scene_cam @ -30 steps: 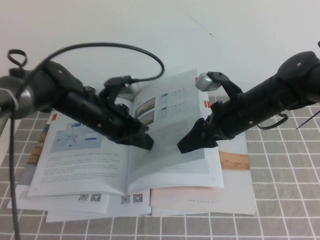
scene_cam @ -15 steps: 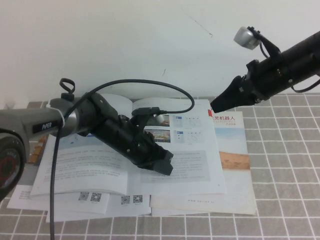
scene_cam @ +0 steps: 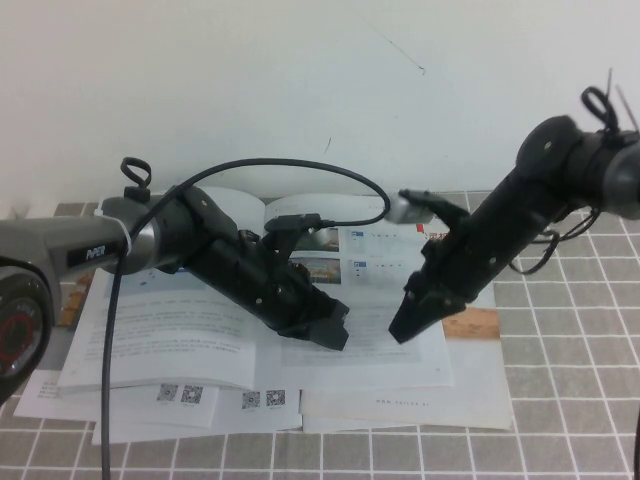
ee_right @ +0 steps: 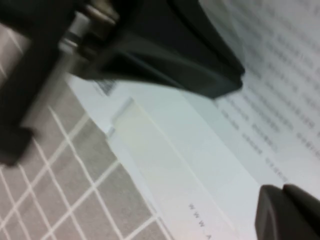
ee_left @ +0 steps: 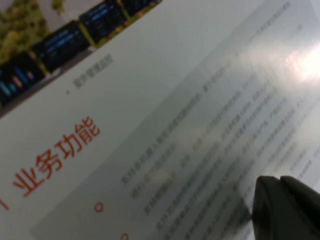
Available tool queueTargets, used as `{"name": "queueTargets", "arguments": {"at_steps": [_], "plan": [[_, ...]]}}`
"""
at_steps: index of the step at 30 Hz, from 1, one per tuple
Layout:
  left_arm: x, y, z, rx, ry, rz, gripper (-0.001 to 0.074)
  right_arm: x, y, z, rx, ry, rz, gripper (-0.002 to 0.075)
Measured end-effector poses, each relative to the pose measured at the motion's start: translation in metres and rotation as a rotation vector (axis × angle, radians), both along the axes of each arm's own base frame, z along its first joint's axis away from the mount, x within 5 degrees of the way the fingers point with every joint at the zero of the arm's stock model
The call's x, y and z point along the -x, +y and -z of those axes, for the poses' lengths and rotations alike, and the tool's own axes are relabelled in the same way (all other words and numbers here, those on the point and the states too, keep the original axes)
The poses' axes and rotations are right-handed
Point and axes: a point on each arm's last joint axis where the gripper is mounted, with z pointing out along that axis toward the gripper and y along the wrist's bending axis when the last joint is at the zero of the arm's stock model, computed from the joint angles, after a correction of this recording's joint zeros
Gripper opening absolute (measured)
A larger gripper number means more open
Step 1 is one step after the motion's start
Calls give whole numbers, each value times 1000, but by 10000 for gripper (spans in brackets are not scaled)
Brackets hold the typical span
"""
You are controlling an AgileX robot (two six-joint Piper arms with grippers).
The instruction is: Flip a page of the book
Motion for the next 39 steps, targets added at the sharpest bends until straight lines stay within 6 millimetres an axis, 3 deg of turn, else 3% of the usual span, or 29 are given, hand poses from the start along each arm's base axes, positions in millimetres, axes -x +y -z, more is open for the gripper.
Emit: {"name": "queueTargets", "arguments": {"at_steps": [4,9,12,15,18,25,30,34,39], "plan": [[0,0,0,1,3,2,-4,4,6,32,94,67,-16,0],[6,-1,-1,14,42,58,-4,5,3,28,131,69,-16,0],[11,-2,-2,26,75,97,-4,5,2,13,130,33,-18,-1],[16,-1,-15,41,76,127,-4,8,1,-20,107,-35,-12,-1],[21,0,-44,58,22,148,-4,14,-1,-65,74,-132,-3,-1],[55,18,-151,40,-213,147,-4,53,-20,-179,45,-382,46,-1],[97,50,-230,-71,-463,40,-4,101,-59,-253,223,-603,152,-1],[144,83,-292,-120,-717,-108,-4,153,-95,-309,316,-804,283,-1],[222,126,-352,-117,-985,-298,-4,231,-127,-360,243,-1041,399,-1]]}}
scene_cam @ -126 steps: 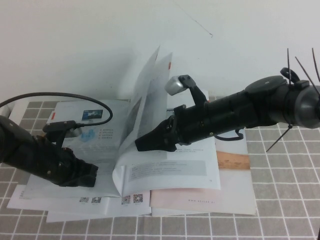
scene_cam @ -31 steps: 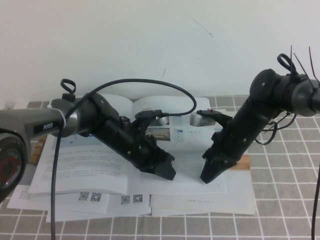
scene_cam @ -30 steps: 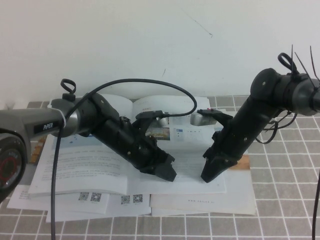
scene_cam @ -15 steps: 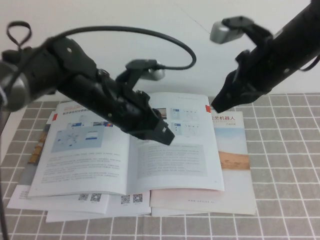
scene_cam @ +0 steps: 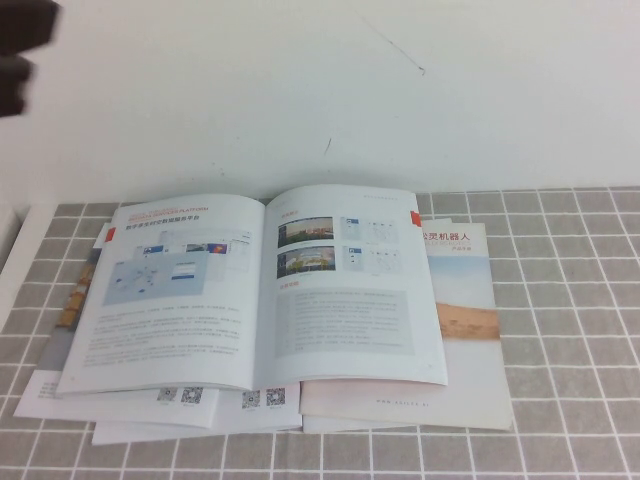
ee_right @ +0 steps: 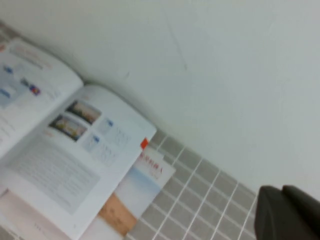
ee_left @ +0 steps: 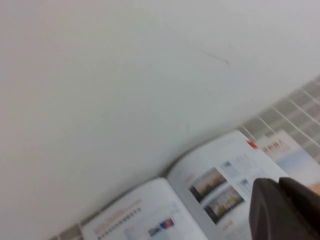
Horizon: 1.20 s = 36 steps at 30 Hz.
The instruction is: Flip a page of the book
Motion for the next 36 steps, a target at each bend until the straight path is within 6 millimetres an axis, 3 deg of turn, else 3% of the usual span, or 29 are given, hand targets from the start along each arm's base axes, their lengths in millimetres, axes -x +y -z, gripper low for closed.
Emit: {"name": "queueTargets", "arguments": {"at_steps": [3,5,8,10,16,20,23,36], "plan": [[48,22,-14,73,-119,-60,-4,43,-13,-6,-66,-136,-9,-1],[80,35,-12,126,-193,-72,-4,67,-21,6,-101,-190,-15,-1],[120,52,6,180,-268,-101,-4,88,-28,43,-117,-210,-12,-1],[130,59,29,175,-260,-144,-4,94,-30,73,-118,-196,-8,-1],[132,70,105,133,-142,-259,-4,112,-35,162,-139,-162,-5,-1],[123,68,148,131,-44,-287,-4,113,-36,200,-136,-142,1,-1],[113,64,172,107,-14,-286,-4,112,-36,216,-127,-116,4,-1],[105,64,228,-6,162,-313,-4,110,-35,270,-74,41,11,-1]]}}
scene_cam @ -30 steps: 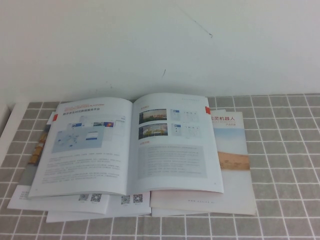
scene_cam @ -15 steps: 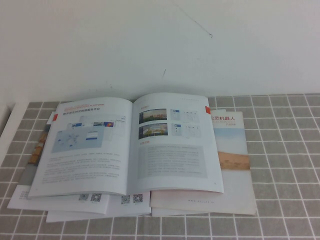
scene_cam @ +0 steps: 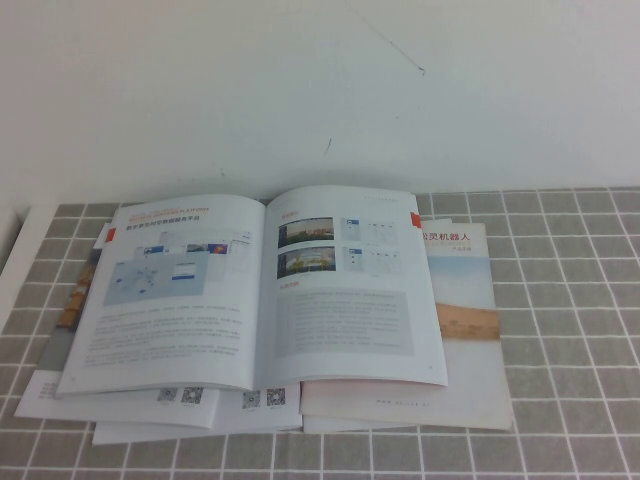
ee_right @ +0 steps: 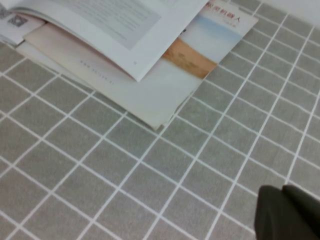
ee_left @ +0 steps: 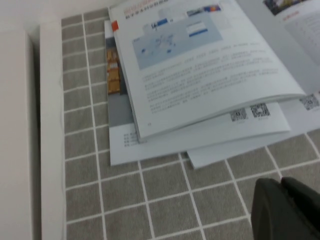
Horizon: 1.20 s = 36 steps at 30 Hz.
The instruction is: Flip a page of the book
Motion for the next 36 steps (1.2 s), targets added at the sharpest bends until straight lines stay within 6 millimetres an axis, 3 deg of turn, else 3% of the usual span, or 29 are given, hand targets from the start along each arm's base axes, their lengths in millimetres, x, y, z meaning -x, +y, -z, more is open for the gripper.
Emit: {"name": "queueTargets", "arguments": {"at_steps": [14,27,31,36], "plan": [[-2,-1,11,-4,21,3,-4,1,0,5,7,32,-3,-1],[4,-8,61,135,15,41,-4,2,0,5,6,35,-3,-1],[5,-8,69,157,-44,50,-4,1,0,22,11,51,2,-1],[8,-11,100,230,-5,48,-4,-5,-3,53,40,-54,18,-1]]}}
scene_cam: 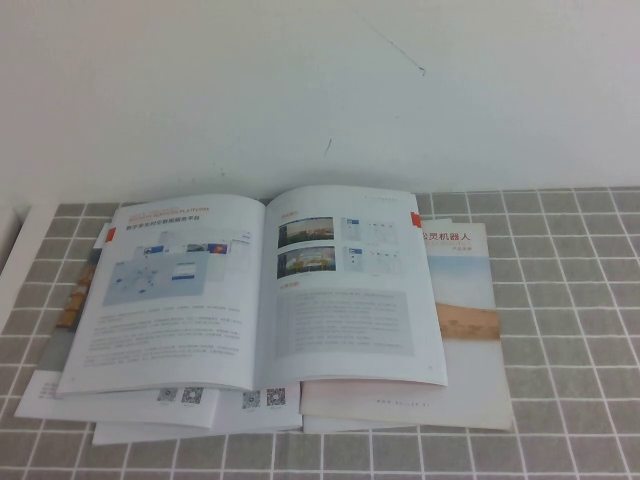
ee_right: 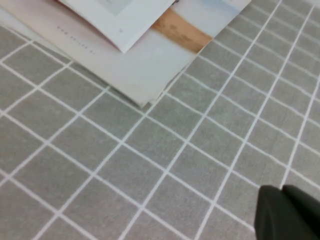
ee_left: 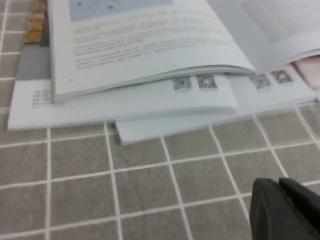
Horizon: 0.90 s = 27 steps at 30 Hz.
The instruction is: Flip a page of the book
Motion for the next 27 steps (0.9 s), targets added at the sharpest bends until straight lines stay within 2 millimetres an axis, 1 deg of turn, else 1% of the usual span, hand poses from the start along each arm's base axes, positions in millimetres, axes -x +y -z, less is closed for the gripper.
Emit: {"name": "queueTargets", "arguments": {"at_steps": [2,5,8,16,19,23,27], "plan": [[0,-1,-2,56,-22,-7,-4,-1,-1,10,27,-42,-5,-1],[-1,-2,-3,102,-45,-12,-4,2,-3,27,54,-28,-12,-1],[-1,-2,-3,110,-42,-14,-4,4,-4,33,91,-5,-25,-1],[-1,-3,-3,113,-41,-14,-4,6,-5,35,127,10,-44,-1],[0,-2,-4,118,-51,-19,-4,7,-5,34,119,-15,-42,-1],[2,2,-7,142,-116,-73,-4,11,-7,27,85,-119,-32,-1],[1,6,-8,143,-135,-159,-4,16,-14,19,56,-238,69,-1]]}}
